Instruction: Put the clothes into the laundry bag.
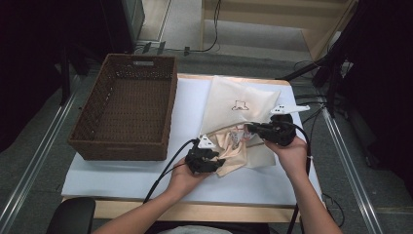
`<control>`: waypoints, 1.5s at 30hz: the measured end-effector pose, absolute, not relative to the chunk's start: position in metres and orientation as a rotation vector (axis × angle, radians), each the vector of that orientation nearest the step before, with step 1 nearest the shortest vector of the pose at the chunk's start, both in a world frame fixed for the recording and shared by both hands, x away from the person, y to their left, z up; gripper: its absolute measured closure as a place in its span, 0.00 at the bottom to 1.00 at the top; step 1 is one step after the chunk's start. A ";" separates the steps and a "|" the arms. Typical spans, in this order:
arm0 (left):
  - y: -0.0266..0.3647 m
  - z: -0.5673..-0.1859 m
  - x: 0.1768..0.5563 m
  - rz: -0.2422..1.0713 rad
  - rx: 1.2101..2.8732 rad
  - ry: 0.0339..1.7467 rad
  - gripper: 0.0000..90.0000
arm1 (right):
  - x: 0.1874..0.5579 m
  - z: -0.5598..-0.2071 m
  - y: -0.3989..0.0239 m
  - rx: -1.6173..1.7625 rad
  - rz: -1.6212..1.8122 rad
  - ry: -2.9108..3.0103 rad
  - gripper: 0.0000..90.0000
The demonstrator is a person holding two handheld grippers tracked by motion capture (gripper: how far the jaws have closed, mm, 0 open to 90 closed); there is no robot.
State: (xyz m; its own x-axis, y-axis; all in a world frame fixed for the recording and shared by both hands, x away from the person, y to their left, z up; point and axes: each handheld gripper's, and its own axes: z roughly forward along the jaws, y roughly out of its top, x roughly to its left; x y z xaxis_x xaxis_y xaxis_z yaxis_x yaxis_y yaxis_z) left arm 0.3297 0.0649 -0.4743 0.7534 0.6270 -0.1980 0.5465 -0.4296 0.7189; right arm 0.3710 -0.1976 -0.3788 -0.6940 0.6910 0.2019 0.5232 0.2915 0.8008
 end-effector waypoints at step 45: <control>0.019 -0.455 0.397 0.164 1.991 0.961 0.92 | 0.369 -0.377 -0.197 1.122 1.366 2.379 0.96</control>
